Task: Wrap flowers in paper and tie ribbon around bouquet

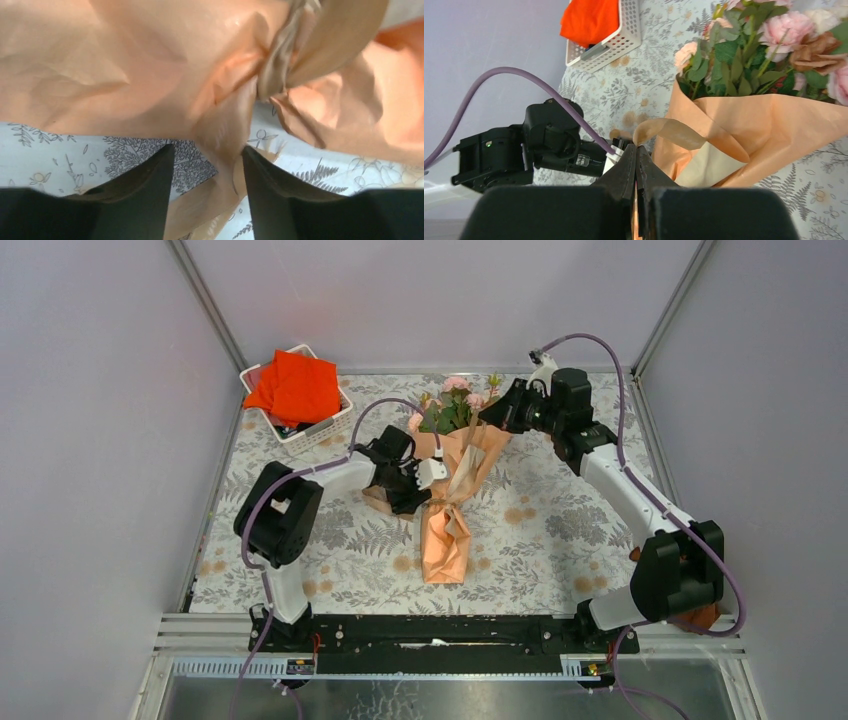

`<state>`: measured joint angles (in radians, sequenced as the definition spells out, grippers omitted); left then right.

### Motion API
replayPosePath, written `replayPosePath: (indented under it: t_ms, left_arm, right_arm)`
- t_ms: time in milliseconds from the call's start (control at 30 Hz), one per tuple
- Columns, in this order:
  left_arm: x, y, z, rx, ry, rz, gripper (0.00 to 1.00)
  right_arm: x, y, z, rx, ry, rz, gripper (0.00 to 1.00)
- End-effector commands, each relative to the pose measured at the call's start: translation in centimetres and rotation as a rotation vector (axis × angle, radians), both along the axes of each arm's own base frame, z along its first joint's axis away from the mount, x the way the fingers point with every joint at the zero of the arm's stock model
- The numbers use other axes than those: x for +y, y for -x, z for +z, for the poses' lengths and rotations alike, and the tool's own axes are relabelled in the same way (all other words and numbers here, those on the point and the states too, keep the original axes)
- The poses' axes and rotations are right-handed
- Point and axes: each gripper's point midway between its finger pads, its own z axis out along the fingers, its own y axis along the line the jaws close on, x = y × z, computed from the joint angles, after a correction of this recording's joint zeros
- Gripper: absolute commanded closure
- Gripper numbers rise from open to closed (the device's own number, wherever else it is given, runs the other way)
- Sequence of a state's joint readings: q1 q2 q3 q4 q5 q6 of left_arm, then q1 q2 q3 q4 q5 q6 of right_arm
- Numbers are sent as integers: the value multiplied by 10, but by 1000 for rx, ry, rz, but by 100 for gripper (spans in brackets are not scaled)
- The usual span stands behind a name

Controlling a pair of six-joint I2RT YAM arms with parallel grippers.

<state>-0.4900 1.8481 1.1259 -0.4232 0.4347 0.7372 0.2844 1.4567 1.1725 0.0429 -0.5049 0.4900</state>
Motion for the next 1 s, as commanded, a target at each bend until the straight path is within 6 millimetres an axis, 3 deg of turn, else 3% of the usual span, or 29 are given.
replayPosePath:
  t_ms: [0,33,67,133,267,467,633,800,900,967]
  left_arm:
    - [4,-12,-4,0,-30,38,68]
    - [9,-10,-3,11,-33,46,98]
    - [16,-10,-1,16,-32,70,100]
    - [33,-9,0,29,-38,130,100]
    - [64,7,-6,119,-76,226,100]
    - [100,30,-14,270,-38,352,100]
    - [113,39,-18,298,-35,398,100]
    - [114,42,-6,281,-16,398,100]
    - [85,58,32,322,59,304,100]
    - [59,73,63,301,77,197,100]
  right_arm:
    - [-30,-7,24,-77,24,-113,100]
    - [-45,-9,23,-68,16,-161,100]
    - [-61,-9,22,-59,0,-212,100]
    - [-95,-6,7,-11,-26,-316,100]
    - [-154,20,-53,118,-33,-504,100]
    - [-219,58,-125,261,-115,-706,100]
    - [-231,68,-162,357,-130,-737,100]
    - [-242,63,-173,383,-148,-750,100]
    - [-226,63,-178,428,-93,-615,100]
    - [-208,76,-192,535,45,-480,85]
